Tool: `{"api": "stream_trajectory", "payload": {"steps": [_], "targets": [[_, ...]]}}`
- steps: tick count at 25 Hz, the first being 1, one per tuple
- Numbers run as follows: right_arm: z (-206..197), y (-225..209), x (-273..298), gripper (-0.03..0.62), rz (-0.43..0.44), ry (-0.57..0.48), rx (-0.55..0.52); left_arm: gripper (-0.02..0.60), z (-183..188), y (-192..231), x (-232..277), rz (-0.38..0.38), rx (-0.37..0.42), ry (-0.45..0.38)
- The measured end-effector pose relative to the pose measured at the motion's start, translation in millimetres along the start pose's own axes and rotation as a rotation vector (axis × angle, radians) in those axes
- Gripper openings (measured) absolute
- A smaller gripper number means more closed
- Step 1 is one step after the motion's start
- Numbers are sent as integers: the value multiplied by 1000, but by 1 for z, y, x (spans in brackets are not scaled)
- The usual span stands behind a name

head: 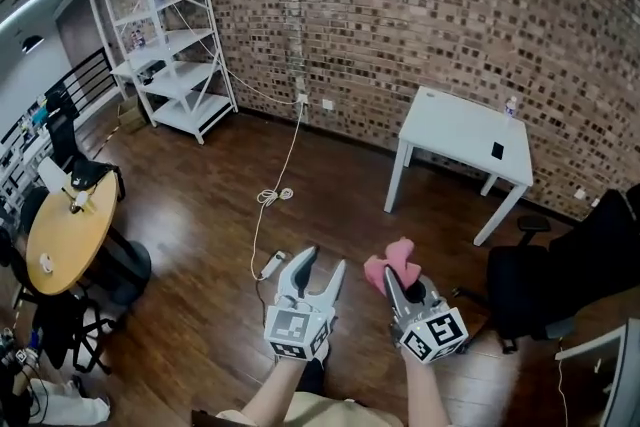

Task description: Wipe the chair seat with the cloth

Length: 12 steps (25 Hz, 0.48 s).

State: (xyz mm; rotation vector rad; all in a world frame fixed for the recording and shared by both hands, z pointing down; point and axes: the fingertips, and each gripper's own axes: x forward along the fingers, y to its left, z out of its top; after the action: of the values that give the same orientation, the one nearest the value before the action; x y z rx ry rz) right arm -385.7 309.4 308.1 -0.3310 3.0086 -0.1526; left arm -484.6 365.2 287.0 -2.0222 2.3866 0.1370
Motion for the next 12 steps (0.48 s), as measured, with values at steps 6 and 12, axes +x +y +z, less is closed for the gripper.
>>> {"api": "stream_trajectory", "payload": {"steps": [6, 12], "targets": [[-10, -51, 89, 17, 9, 15, -17, 190, 2, 52, 94, -41, 5, -43], [23, -114, 159, 16, -124, -57, -108, 170, 10, 98, 194, -125, -25, -73]]}}
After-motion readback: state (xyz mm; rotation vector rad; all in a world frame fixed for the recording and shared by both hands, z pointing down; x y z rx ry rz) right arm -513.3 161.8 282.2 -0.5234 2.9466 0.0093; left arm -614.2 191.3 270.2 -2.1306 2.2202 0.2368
